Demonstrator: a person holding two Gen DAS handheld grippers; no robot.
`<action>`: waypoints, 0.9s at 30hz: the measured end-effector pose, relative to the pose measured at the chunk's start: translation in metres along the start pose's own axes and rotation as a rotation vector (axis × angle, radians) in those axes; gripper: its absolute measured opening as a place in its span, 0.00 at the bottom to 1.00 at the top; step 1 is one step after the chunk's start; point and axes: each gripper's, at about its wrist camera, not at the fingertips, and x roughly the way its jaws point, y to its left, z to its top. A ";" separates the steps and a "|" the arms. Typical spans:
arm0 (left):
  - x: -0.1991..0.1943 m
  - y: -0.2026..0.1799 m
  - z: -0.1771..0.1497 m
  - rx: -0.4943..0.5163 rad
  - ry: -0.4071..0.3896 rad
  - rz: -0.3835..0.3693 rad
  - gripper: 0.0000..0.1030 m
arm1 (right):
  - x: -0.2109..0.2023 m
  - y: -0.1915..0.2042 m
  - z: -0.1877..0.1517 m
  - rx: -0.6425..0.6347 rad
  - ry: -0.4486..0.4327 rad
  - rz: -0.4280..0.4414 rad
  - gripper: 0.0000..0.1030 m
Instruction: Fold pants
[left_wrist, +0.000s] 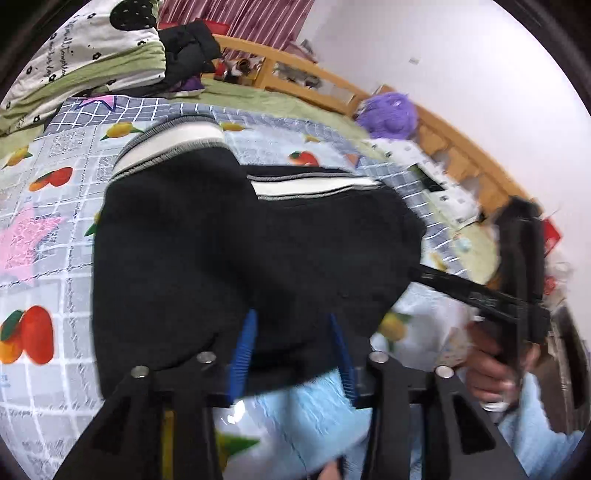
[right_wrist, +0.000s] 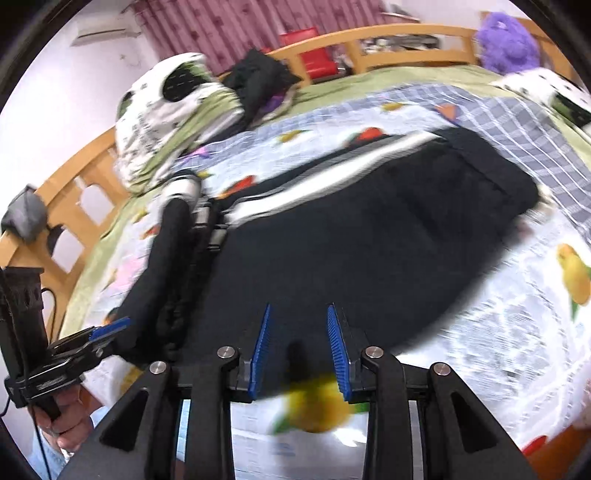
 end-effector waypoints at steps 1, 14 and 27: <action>-0.013 0.002 -0.004 0.010 -0.024 0.013 0.44 | 0.002 0.010 0.002 -0.015 -0.001 0.021 0.37; -0.070 0.092 -0.053 -0.155 -0.070 0.212 0.54 | 0.075 0.114 0.010 -0.075 0.071 0.101 0.40; -0.059 0.072 -0.045 -0.135 -0.099 0.073 0.54 | 0.011 0.109 0.055 -0.192 -0.086 0.128 0.09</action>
